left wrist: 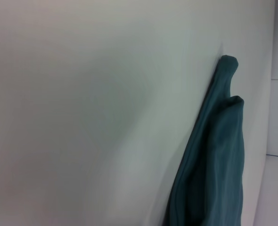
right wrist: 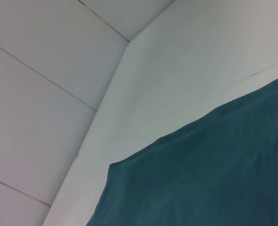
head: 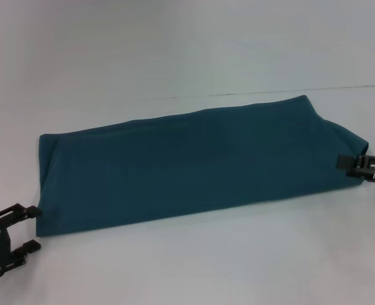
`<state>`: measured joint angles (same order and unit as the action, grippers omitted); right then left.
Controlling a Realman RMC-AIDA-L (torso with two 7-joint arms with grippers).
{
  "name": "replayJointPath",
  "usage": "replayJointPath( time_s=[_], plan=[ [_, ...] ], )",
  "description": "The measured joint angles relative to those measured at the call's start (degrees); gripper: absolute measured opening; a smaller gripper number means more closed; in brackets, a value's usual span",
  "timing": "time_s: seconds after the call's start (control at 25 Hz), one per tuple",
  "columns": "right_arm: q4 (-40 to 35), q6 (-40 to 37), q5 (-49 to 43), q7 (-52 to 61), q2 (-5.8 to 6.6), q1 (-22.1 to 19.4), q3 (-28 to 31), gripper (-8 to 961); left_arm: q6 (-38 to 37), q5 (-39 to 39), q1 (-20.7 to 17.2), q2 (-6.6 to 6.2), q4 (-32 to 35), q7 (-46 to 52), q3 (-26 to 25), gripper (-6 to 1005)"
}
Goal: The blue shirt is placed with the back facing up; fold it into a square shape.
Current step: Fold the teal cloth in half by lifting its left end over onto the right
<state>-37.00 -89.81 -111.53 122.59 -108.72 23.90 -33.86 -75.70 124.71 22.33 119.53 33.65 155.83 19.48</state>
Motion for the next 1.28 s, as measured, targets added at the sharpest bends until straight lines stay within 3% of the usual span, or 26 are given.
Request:
replayJointPath(
  time_s=[0.92,1.28],
  plan=[
    [0.70,1.49,0.02,-0.82,0.05,-0.24,0.47,724,7.57,0.01,6.33,-0.10,-5.68,-1.85,2.49,737],
    [0.70,1.18,0.29,-0.86,0.05,-0.17,1.33,720,7.60,-0.27,6.07,0.26,-5.71,-3.12,2.49,708]
  ],
)
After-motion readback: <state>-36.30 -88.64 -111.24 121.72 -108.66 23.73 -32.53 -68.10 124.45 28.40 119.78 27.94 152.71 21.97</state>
